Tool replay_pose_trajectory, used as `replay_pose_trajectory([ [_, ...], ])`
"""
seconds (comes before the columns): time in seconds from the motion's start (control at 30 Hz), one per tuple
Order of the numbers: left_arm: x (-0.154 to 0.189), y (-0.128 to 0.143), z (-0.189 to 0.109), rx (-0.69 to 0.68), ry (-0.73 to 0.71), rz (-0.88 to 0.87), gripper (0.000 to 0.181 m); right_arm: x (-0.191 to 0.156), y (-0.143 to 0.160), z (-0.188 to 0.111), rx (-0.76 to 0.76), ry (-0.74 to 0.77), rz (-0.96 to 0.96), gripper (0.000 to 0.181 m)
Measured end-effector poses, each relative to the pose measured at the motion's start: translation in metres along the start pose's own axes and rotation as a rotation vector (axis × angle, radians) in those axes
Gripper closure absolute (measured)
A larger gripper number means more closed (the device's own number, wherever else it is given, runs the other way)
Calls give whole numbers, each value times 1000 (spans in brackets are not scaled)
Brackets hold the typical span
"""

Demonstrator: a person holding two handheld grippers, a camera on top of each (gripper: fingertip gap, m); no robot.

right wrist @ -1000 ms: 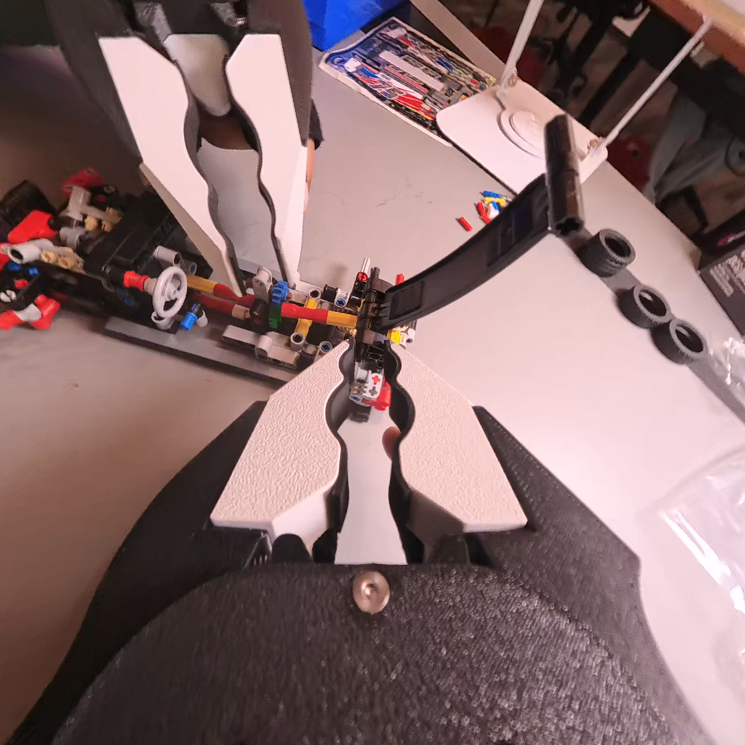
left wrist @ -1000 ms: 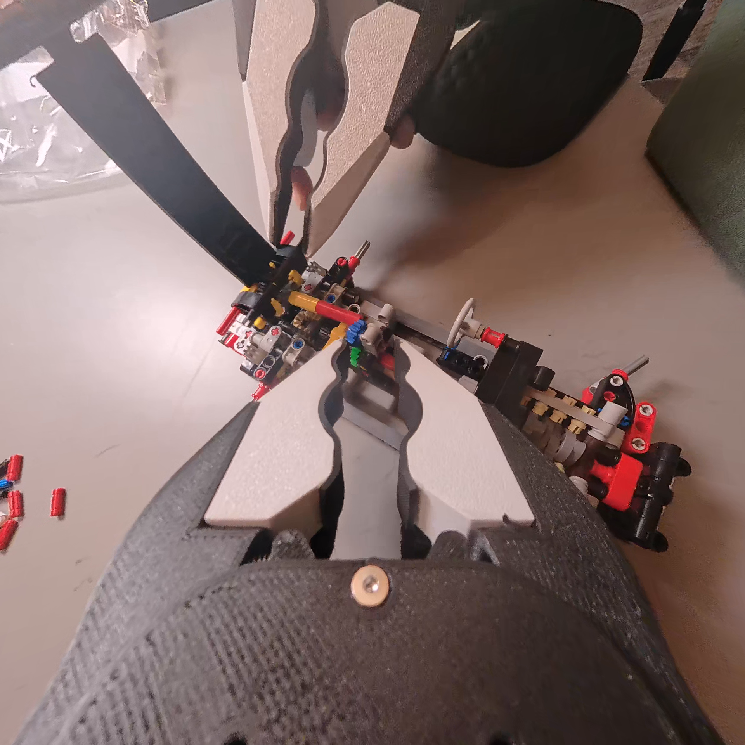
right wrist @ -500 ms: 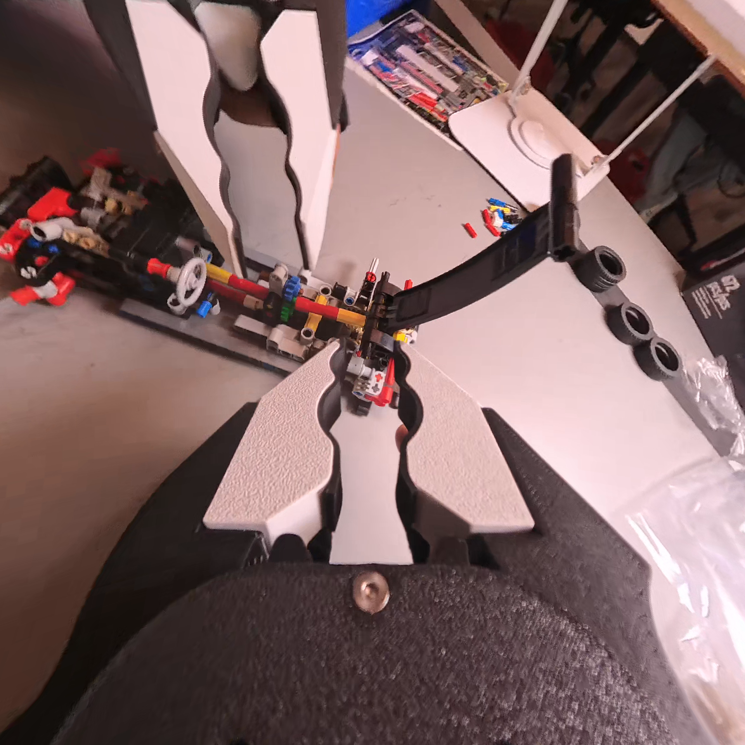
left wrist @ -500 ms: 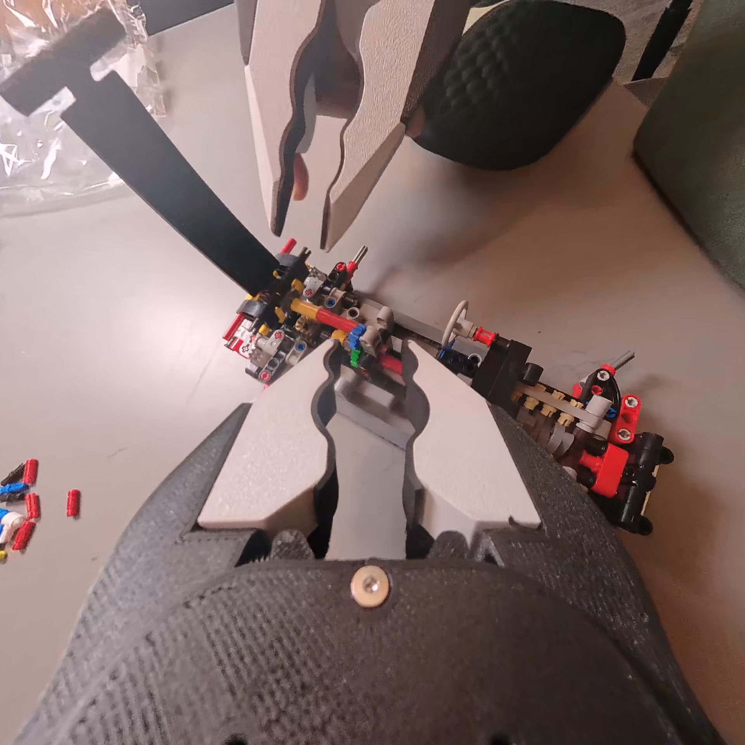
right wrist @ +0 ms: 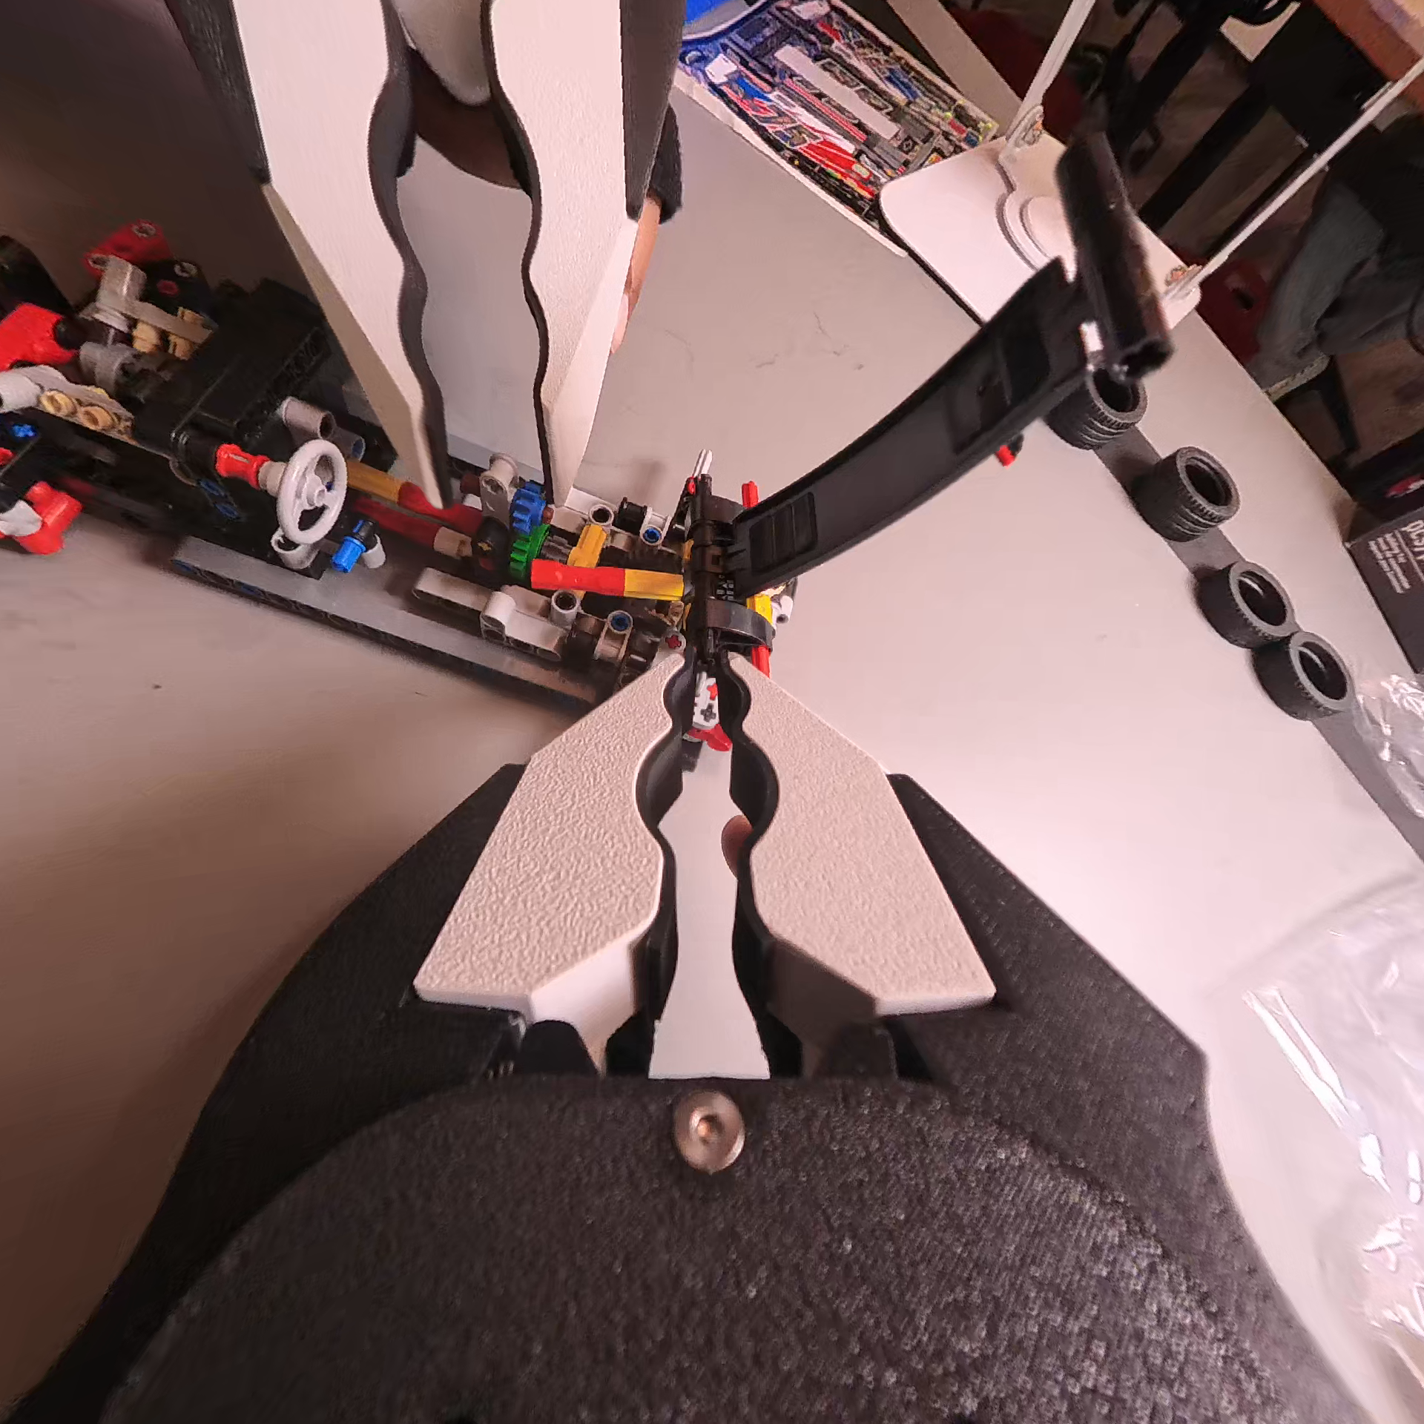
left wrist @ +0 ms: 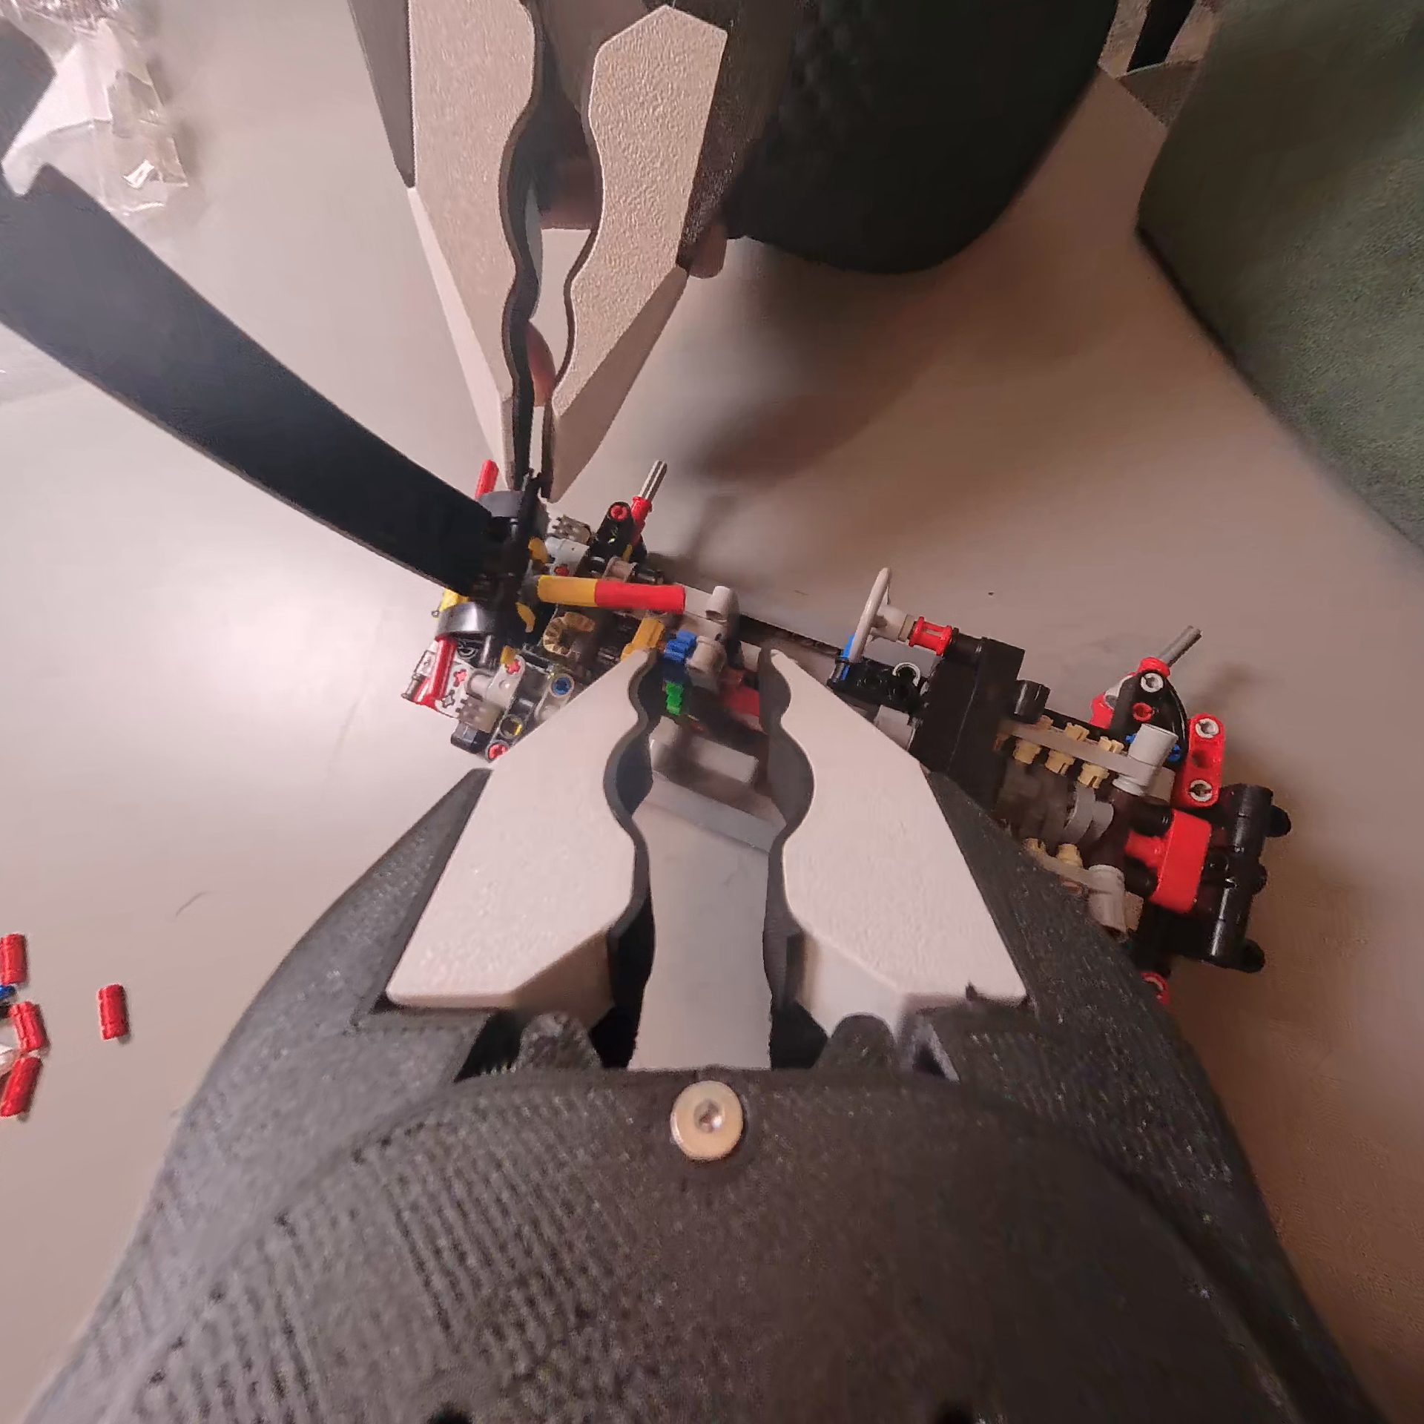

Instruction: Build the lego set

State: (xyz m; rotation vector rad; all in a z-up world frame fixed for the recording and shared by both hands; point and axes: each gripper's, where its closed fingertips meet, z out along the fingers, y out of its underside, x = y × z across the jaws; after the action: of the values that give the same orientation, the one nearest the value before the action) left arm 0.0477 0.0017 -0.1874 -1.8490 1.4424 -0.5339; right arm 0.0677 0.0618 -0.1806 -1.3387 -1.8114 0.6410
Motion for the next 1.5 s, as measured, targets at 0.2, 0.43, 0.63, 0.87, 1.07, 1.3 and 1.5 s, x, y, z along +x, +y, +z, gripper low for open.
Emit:
replay_pose_trajectory([
  [0.2,3,-1,0,3,25,-3,160,-2,-4,-3,-9,-17,-20,162],
  [0.43,11,0,-2,24,105,-30,158,-5,-7,3,-30,-9,-49,165],
  [0.63,14,0,-3,46,92,-33,158,-8,-9,4,-13,14,57,166],
  [0.87,15,1,-4,83,34,-47,159,-13,-9,5,-44,33,217,177],
  [1.07,14,2,-4,75,-3,-40,160,-16,-16,4,-25,54,143,176],
  [1.3,14,1,-4,90,-13,-43,159,-37,-28,-7,26,-71,-536,164],
  [1.5,14,1,-4,105,-19,-56,161,-43,-27,19,-93,-189,-978,158],
])
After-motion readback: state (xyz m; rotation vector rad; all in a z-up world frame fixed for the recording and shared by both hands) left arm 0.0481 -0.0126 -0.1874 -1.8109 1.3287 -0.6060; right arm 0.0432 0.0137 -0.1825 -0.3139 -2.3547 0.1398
